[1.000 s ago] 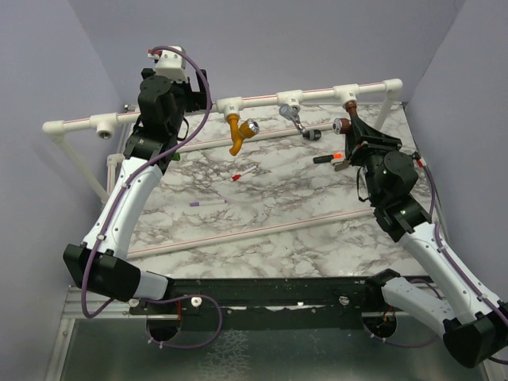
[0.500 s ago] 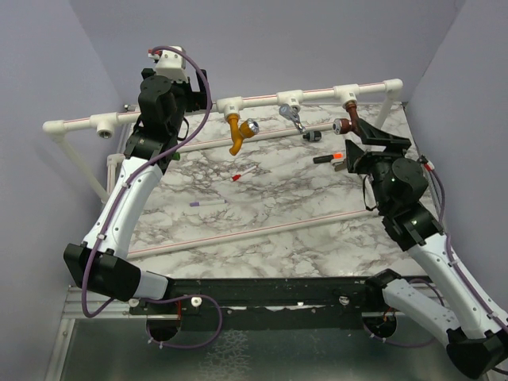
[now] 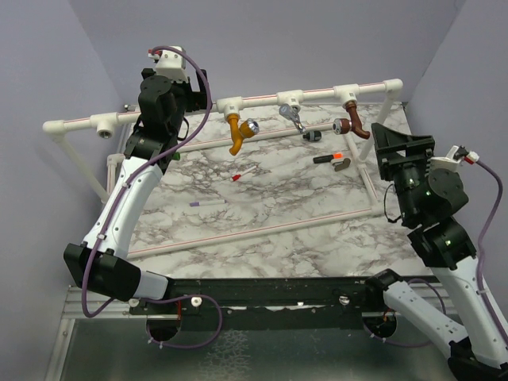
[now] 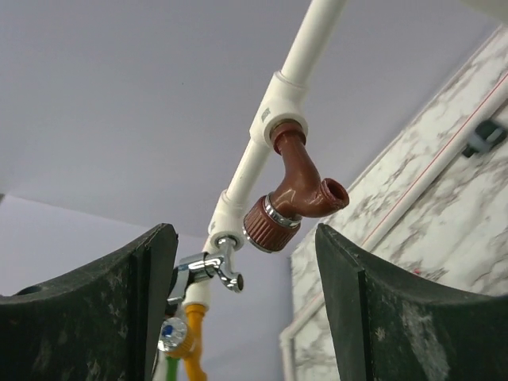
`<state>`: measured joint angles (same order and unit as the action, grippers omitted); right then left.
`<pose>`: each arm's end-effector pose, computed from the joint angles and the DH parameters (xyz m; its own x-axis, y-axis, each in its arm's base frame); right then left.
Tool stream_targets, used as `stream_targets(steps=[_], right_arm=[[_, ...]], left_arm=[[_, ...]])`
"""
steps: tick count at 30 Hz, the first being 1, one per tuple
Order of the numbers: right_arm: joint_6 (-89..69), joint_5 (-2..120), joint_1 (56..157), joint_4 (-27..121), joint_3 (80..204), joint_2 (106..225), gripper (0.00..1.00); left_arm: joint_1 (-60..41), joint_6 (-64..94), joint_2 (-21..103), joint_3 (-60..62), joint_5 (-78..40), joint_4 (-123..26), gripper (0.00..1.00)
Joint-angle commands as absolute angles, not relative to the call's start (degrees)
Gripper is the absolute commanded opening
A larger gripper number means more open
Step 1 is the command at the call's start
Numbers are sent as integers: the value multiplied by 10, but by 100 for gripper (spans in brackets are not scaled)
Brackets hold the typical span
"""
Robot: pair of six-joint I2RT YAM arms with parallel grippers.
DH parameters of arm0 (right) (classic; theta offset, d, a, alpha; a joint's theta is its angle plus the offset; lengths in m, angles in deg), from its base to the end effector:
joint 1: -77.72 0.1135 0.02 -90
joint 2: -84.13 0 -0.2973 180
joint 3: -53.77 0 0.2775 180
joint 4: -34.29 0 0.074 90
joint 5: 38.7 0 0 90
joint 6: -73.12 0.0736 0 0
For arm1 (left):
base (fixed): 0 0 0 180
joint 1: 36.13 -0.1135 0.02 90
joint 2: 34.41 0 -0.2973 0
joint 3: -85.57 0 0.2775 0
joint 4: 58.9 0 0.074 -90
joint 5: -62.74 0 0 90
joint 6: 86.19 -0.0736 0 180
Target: Install the water faucets
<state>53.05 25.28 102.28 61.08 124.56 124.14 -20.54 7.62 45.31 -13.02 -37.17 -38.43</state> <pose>0.1685 0.0415 0.4564 0.0447 0.9485 -0.3137 -0.0510 0.3157 0.9475 0.3655 -0.0888 0.4917 -0.0334 -0.0586 -0.9977 0.0970 0.9934 -0.0616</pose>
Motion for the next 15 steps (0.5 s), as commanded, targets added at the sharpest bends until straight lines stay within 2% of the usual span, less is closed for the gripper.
stream_targets(steps=[1,10,13,15], right_arm=[[294,262,1025,627,1262,1210,74],[-3,323,1025,625,1287,1194,74],[-110,377,1025,631,1309,1210,70],[-186,411,1025,636,1320,1227,71]], left_arm=[[-209,86,482,-105,-372,-318,99],[-209,87,484,-106,-369,-318,99],[-209,87,484,-105,-370,-318,99],[-209,86,484,-106,-371,-318,99]])
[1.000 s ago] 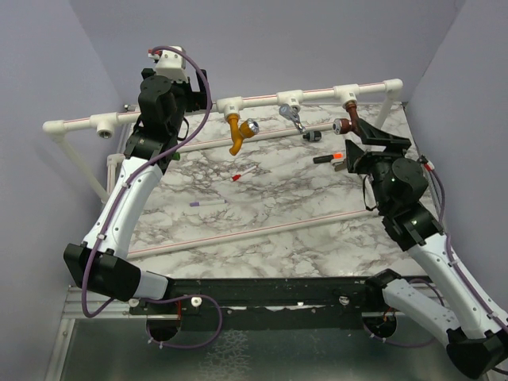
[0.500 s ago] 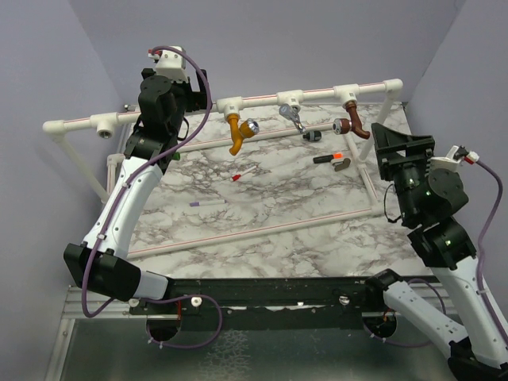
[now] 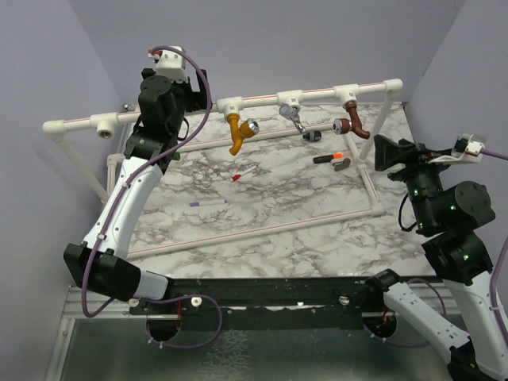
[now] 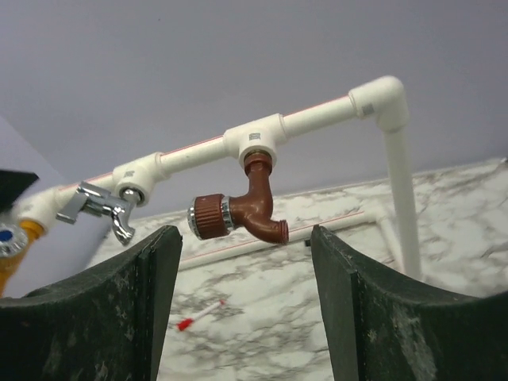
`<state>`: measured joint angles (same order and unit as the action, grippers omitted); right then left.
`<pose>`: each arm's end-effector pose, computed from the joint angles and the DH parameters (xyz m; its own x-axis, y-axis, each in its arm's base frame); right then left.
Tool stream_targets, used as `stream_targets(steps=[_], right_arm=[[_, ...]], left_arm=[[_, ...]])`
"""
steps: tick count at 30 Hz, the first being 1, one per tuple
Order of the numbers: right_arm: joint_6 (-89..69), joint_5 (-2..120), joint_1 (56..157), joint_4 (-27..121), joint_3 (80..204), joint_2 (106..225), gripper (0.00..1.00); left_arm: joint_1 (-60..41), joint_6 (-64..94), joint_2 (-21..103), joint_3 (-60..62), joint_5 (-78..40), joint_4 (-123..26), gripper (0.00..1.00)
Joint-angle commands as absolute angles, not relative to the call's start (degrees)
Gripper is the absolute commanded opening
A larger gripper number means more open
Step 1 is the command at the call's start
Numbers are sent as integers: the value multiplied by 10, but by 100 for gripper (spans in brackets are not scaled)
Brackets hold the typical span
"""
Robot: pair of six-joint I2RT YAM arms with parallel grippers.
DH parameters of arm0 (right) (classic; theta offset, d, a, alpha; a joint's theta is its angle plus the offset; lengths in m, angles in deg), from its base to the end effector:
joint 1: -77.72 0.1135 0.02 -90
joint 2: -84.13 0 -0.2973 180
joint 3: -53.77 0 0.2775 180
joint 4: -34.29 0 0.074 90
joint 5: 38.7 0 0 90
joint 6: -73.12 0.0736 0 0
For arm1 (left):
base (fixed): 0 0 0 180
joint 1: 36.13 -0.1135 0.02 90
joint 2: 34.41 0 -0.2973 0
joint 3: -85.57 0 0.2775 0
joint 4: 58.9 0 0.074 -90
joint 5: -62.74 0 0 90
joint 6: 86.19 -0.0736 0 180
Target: Install the water faucets
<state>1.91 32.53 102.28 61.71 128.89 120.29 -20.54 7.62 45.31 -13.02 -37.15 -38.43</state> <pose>0.1340 0.0352 0.4921 0.1379 0.3983 -0.9068 -0.1597 0.9125 0.3765 0.3655 -0.0889 0.4917 -0.0334 -0.0586 -0.9977 0.0974 0.9933 -0.0616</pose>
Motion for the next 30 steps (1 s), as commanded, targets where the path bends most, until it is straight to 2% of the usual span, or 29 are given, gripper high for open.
stream_targets(steps=[1,6,14,20,30], right_arm=[[-221,422,1025,639,1325,1233,71],[-384,490,1025,660,1332,1251,68],[-629,571,1033,675,1296,1256,69],[-748,533,1039,642,1262,1271,71],[-902,440,1040,430,1162,1288,71]], left_arm=[[-209,87,484,-106,-371,-318,99],[-209,86,486,-105,-371,-319,99],[-209,87,487,-106,-368,-318,99],[-209,87,485,-106,-368,-318,99],[-209,89,484,-106,-365,-318,99]])
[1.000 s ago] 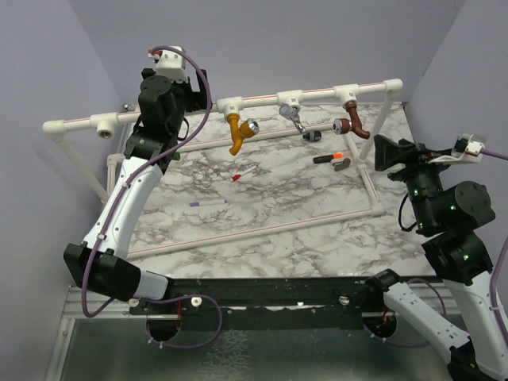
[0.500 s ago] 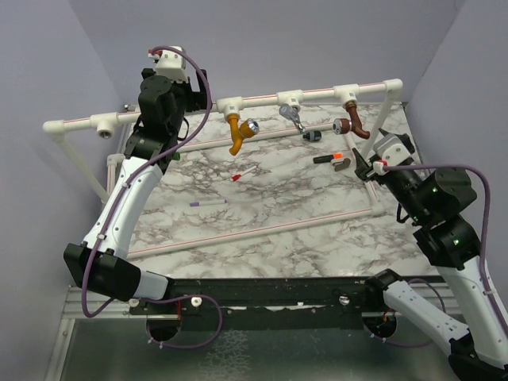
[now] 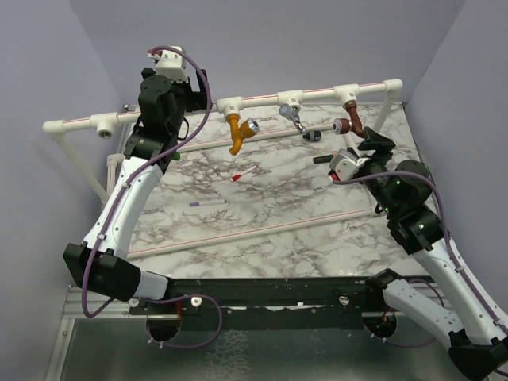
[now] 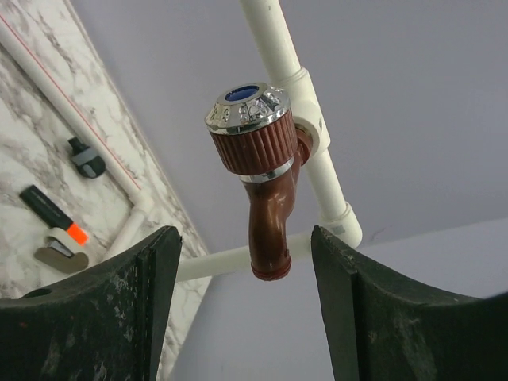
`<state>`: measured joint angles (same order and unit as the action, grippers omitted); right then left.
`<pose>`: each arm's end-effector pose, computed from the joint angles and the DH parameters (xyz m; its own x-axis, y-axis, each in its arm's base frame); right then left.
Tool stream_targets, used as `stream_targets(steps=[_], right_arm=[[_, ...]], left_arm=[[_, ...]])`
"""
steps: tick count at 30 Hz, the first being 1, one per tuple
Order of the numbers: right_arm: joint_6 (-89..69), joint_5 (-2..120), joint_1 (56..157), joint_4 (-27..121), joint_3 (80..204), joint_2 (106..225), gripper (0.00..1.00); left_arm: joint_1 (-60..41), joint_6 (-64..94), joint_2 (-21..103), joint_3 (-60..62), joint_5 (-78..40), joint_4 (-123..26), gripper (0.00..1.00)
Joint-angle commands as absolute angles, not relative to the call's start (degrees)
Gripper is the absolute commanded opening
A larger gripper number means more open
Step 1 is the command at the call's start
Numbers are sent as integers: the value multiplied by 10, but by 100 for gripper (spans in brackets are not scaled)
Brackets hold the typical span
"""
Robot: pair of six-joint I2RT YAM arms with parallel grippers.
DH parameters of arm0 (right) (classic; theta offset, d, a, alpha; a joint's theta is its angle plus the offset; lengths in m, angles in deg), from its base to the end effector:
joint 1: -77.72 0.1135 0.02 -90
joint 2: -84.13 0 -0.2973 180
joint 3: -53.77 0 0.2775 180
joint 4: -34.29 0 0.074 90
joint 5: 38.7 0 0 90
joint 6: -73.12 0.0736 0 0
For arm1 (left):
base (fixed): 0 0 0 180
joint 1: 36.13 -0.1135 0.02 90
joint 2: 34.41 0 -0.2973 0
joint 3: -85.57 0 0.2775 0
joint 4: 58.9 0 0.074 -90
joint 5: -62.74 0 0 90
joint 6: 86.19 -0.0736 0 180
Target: Install the water faucets
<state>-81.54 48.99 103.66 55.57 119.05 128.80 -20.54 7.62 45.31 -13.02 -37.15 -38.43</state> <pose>0.1954 0.0917 0.4185 0.3578 -0.8302 -0.4275 -0.1811 0.3875 -0.9039 0.3655 -0.0889 0.4917 -0.0334 -0.0586 -0.9977 0.0974 0.9933 -0.0616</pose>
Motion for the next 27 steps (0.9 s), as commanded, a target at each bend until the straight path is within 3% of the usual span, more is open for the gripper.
stream_targets(steps=[1,18,24,27], right_arm=[[-905,437,1040,411,1157,1292,71],[-921,417,1040,295,1155,1371,64],[-912,401,1040,277,1159,1391,51],[-897,395,1040,275,1160,1393,40]], left_arm=[[-209,89,484,-105,-366,-318,99],[-209,88,484,-105,-367,-318,99],[-209,88,485,-106,-367,-318,99],[-209,88,485,-105,-367,-318,99]])
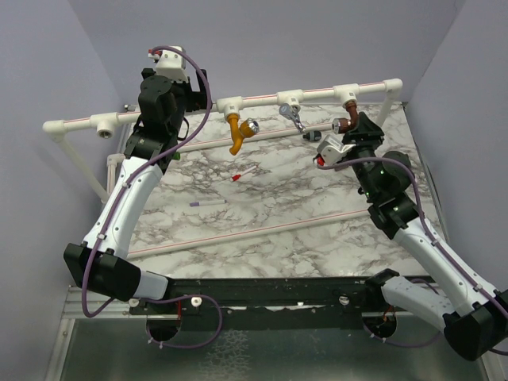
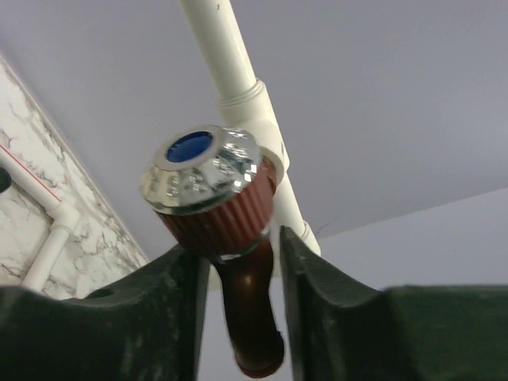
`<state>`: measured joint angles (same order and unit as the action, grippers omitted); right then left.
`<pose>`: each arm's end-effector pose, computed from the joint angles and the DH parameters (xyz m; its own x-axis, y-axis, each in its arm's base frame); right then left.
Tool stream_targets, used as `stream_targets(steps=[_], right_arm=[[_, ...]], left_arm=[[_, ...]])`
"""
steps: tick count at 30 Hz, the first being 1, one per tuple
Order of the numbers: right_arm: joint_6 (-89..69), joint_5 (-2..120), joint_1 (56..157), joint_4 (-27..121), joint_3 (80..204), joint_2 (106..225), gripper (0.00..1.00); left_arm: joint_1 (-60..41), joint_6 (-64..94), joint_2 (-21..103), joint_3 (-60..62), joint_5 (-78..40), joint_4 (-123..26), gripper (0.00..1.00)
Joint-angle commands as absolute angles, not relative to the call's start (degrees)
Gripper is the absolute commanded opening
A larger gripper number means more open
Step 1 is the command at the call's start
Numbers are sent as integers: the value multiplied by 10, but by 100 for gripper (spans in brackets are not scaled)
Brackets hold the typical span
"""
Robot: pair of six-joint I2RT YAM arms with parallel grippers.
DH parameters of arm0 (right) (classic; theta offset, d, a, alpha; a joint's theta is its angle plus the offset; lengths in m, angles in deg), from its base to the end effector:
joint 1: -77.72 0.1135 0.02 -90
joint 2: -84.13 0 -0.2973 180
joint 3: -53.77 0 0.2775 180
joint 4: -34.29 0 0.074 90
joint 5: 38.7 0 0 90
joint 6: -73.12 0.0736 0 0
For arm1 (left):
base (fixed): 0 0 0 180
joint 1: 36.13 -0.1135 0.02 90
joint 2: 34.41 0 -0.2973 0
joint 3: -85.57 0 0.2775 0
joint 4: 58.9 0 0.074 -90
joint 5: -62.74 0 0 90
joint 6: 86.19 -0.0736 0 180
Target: Install the water faucets
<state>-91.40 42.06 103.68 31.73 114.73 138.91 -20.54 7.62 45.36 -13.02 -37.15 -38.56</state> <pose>0.2474 0.1073 0.4085 0.3153 -0.9044 -0.2873 0.0544 0.3195 -0.9460 0.3659 -0.0890 0.4917 -0.0321 -0.0590 -0.9977 0.0975 0.9933 -0.0619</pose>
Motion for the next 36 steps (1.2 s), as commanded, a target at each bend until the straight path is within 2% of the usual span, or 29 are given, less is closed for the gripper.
stream_targets(steps=[1,7,8,14,24,36], right_arm=[[-890,394,1040,272,1160,1392,35],[-826,394,1040,269,1156,1387,2],[-814,395,1040,268,1154,1387,1],[-701,400,1040,249,1142,1379,1],[-403,358,1040,201,1134,1360,1],[-40,267,1040,241,1161,1352,1]], left_arm=[[-209,89,485,-106,-367,-318,99],[-209,88,486,-106,-367,-318,99],[-209,88,485,-106,-367,-318,99],[-209,89,485,-106,-367,-318,99],[-209,88,485,-105,-368,-318,99],[-209,87,484,-105,-370,-318,99]])
